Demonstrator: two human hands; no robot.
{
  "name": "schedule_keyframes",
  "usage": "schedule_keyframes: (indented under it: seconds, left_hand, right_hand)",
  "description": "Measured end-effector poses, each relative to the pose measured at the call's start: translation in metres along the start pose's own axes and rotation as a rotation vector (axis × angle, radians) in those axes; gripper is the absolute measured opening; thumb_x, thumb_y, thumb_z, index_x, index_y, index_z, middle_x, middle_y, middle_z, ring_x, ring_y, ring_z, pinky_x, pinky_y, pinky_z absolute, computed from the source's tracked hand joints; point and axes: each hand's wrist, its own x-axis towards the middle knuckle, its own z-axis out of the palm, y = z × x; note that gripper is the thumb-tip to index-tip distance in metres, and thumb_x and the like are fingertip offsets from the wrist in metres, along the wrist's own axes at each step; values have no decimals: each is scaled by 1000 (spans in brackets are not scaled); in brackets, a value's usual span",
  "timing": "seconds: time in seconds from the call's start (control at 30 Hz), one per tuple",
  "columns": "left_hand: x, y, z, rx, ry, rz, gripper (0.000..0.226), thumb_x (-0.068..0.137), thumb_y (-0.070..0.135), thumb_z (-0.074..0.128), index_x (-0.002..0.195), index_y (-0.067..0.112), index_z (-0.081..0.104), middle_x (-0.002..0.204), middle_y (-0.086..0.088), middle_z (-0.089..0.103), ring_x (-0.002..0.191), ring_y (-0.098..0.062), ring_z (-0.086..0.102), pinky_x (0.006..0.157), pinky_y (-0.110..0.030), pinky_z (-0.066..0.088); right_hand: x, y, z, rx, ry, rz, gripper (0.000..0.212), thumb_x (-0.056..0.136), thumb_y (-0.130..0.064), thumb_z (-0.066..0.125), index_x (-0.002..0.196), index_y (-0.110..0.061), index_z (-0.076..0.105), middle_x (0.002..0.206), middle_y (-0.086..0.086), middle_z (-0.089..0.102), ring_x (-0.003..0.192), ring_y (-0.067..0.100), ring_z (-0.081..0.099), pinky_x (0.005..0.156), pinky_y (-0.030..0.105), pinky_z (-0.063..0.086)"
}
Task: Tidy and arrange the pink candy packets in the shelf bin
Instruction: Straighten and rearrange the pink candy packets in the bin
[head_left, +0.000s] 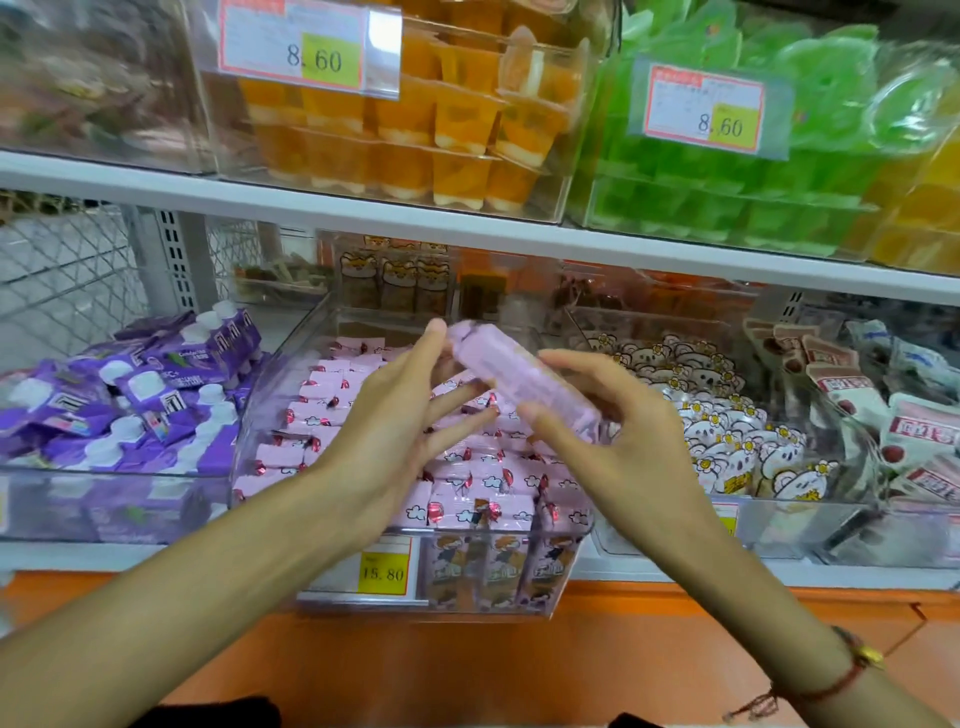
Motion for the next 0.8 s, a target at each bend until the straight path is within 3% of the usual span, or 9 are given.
schedule_keyframes:
  seconds: [0.07,0.13,0.23,0.37,0.47,0.6,0.67,0.73,0.8]
  left_hand:
    - [-1,0,1,121,-42,2,27,88,48,53,99,29,67,104,9,72,94,-4,69,67,-20,56]
    - [-2,-2,2,236,-92,-10,28,85,47,59,103,28,69,105,9,72,99,-4,67,75,-20,55]
    - [-4,-4,6,341,-157,4,32,87,42,59,112,23,66,104,9,73,104,-3,64,91,-23,49]
    - [-5,-3,10,257,-121,76,37,86,36,63,118,17,61,105,1,73,104,-10,66,94,-28,49]
    - [-2,-2,12,205,-40,133,34,83,33,67,112,16,62,99,0,74,97,-12,69,83,-22,55]
    - [2,-4,17,42,-17,76,33,81,34,68,105,11,64,94,3,75,91,-7,70,72,-18,56]
    - [7,-8,19,66,-64,80,36,82,36,67,107,11,63,95,5,75,94,-5,69,76,-18,56]
    - [15,-11,21,288,-98,129,38,85,41,63,114,17,60,103,11,72,97,1,66,83,-20,55]
    - [29,-15,18,715,-118,247,42,88,42,59,124,21,53,118,16,61,108,2,56,96,-23,45]
  right_hand:
    - [1,-1,-1,274,15,207,30,80,-30,70,107,-20,62,98,-3,70,81,9,68,65,18,53]
    - [3,1,-3,421,-22,352,35,76,-37,65,103,-15,65,100,7,71,83,21,68,74,28,57]
    - [4,1,-3,597,-127,437,36,80,-36,61,100,-7,66,88,11,72,74,25,65,70,29,58]
    - [4,-1,-2,393,-144,373,39,91,-48,42,93,-21,69,84,-5,74,73,6,68,63,11,49]
    - [3,-1,-4,174,-21,213,40,87,-55,32,94,-31,64,87,-17,68,81,-8,61,67,3,41]
    - [4,1,-4,323,31,278,39,79,-54,50,103,-26,62,96,-7,69,90,6,66,81,23,52]
    - [5,3,-5,443,86,294,32,82,-38,59,106,-17,63,99,2,71,88,13,69,73,23,55]
    - [7,6,-8,474,181,281,24,86,-26,63,108,-16,62,99,3,72,87,10,70,69,16,53]
    - [9,11,-12,433,305,262,23,87,-20,63,110,-17,59,101,1,70,88,6,69,71,15,53]
